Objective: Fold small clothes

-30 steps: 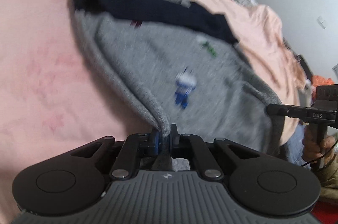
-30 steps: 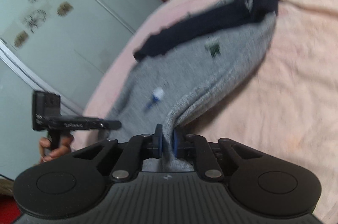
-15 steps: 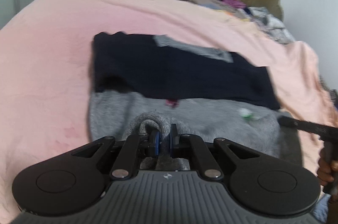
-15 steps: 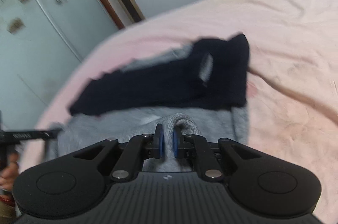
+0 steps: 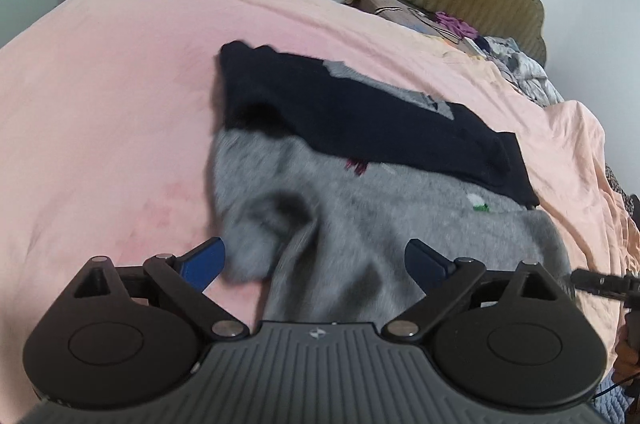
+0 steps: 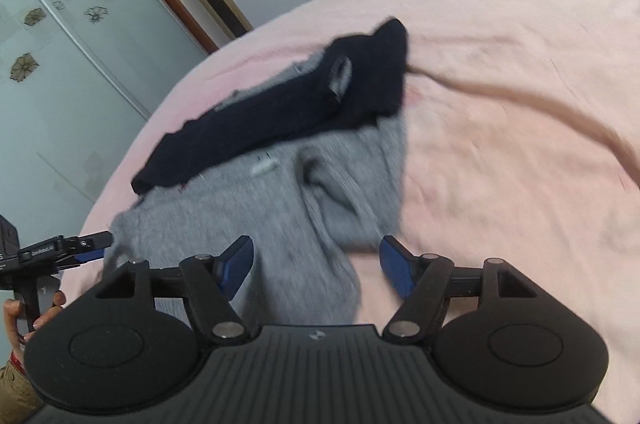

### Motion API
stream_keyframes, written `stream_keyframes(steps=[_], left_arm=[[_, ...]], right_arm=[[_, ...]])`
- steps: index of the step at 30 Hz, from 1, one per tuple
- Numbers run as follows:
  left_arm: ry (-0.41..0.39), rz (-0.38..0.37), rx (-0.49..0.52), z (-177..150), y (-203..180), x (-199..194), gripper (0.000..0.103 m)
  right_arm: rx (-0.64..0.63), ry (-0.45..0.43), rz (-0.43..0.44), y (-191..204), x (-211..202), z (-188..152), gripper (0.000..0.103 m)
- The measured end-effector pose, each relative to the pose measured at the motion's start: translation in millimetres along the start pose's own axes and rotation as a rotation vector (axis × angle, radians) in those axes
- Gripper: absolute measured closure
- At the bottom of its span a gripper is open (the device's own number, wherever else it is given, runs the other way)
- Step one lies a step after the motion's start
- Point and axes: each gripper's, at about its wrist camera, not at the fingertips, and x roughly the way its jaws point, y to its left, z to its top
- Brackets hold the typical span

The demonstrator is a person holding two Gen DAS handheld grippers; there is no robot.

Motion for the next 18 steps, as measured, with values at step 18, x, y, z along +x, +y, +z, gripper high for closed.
stream_keyframes(steps=[18], left_arm=[[0.088, -0.168, -0.049, -54.9, 2.5, -15.0, 0.020]], right_arm=[[-0.016, 0.058, 0.085, 33.7, 16.0, -41.4, 0.050]])
